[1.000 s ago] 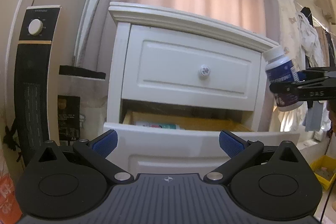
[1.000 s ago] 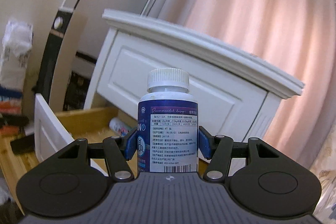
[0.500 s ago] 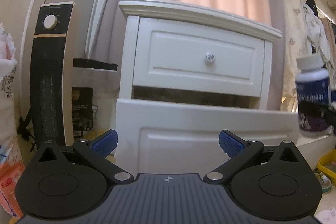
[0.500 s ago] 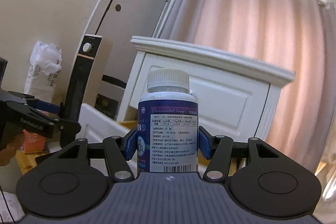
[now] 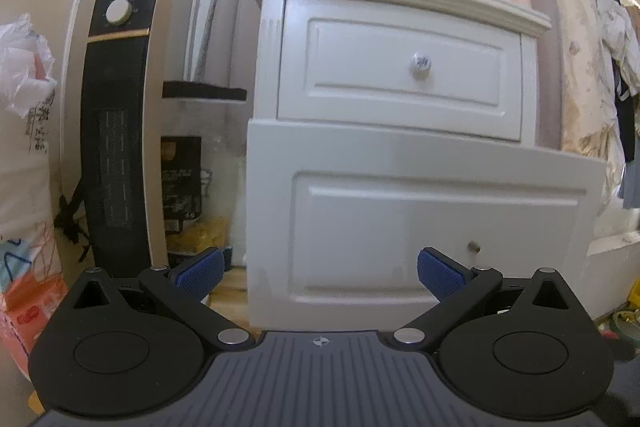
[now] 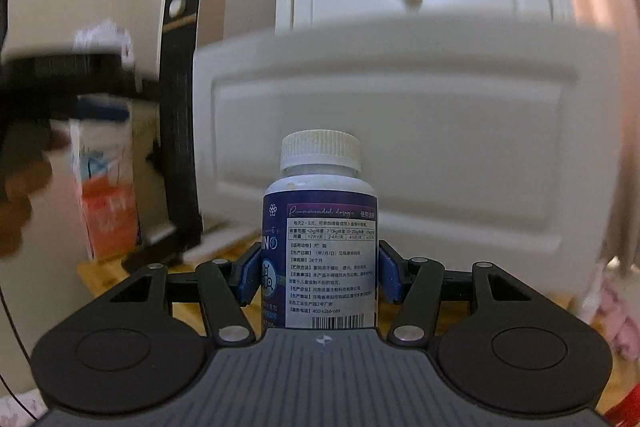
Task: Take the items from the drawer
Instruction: 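Carry the bottle down toward the floor beside the nightstand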
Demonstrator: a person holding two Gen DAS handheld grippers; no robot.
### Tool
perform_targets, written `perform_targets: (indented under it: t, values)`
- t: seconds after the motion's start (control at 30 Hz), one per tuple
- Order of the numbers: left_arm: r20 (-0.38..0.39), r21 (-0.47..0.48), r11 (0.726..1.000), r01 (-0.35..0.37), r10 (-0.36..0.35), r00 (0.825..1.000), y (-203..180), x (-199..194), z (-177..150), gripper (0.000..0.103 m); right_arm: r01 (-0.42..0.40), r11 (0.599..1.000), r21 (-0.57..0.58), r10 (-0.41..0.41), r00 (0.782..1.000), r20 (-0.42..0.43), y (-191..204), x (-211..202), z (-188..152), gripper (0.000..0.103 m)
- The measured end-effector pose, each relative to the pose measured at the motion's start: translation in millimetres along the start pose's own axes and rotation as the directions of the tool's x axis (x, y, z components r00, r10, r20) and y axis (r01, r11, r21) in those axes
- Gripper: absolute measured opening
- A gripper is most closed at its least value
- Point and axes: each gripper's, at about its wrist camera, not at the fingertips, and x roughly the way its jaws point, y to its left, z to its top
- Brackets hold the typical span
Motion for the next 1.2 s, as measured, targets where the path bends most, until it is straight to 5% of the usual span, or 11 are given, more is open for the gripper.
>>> perform_targets:
  t: [0.27,0.83,1.2]
  values:
    - [-0.034,0.029,0.999,0.018,-0.017,0.999,-1,0,-10,0.103,0.021,0.991,0.135,-0.016,0.999,-0.038,10,41,-50,0.058]
    - [-0.069,0.012,1.0,0.017,-0.017,0.997,4,1,-25,0.103,0.178,0.983,0.054,-0.177,0.984,-0.014,19,102,-83,0.058]
    - [-0.094,0.001,1.0,0.018,-0.018,0.995,8,12,-29,0.103,0.202,0.976,0.08,-0.202,0.979,-0.003,19,115,-102,0.058]
